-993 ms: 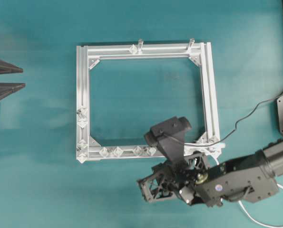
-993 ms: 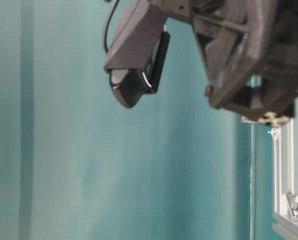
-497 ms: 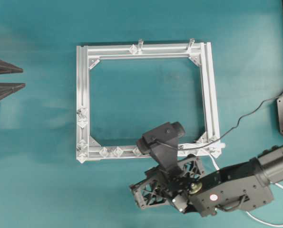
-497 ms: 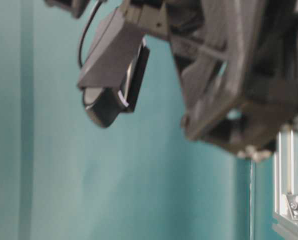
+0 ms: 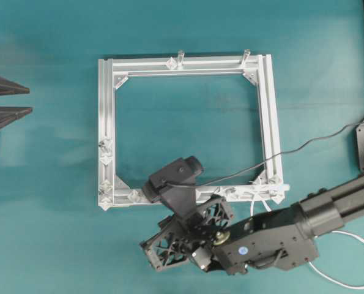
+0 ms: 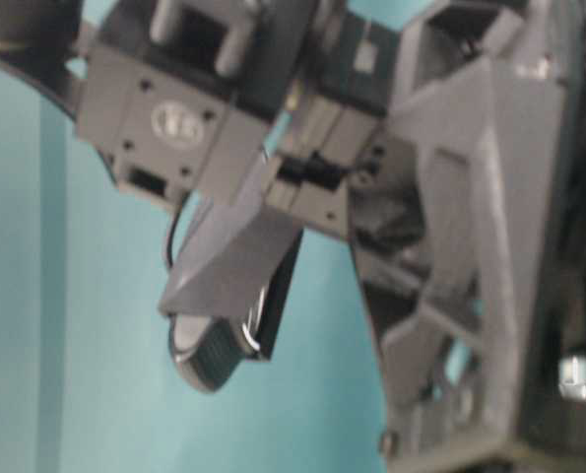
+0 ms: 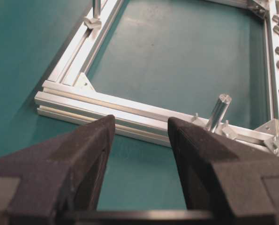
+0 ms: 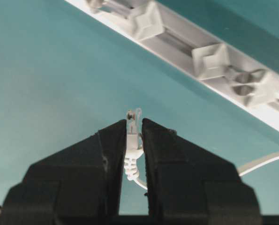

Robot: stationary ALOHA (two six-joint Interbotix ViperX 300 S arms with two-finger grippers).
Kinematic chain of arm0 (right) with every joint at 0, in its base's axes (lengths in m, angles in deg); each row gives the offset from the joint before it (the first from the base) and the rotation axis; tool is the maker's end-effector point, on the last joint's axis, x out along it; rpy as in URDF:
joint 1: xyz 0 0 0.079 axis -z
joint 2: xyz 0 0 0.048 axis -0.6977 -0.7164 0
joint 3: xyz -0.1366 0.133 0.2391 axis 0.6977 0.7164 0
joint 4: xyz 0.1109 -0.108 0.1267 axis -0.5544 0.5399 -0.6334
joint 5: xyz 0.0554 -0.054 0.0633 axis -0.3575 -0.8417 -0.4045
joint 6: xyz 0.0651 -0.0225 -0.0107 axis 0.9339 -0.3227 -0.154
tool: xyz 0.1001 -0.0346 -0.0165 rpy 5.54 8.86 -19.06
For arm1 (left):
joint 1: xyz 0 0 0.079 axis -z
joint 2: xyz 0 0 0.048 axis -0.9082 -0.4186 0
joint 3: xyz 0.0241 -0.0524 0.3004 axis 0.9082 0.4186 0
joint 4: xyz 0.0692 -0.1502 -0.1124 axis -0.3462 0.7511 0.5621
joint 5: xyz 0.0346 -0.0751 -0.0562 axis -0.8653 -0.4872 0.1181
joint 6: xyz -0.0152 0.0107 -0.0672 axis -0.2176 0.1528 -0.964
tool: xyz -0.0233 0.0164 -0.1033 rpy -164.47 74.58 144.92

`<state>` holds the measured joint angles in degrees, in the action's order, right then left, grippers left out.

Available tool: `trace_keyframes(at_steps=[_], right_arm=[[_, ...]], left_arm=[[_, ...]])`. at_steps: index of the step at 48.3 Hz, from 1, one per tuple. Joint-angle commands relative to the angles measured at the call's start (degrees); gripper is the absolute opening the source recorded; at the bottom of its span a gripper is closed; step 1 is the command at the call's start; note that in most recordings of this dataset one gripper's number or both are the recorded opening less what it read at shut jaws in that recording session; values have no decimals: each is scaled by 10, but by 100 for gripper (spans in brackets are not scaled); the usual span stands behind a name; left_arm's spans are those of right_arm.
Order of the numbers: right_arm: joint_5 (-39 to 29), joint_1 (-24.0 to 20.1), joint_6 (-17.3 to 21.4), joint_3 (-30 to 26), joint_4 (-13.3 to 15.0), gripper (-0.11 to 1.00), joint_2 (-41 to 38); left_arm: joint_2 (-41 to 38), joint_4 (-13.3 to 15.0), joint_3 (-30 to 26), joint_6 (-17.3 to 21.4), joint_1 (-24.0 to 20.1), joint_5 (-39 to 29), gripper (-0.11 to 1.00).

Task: Move the cable alternately left and right between 8 closely spaced pins so it hooks onto each one.
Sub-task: 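Drag the cable leftward along the bottom edge past the pins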

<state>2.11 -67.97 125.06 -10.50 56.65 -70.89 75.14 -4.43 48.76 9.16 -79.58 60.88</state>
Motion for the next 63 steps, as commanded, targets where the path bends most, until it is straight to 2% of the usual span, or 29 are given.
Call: trace_keyframes(at_steps=[1, 63], right_arm=[[5, 3, -2, -20, 3, 13, 9], [4, 68, -29, -2, 3, 13, 8]], left_arm=[[-4, -1, -6, -5, -2, 4, 52], [-1, -1, -4, -5, -2, 4, 52]])
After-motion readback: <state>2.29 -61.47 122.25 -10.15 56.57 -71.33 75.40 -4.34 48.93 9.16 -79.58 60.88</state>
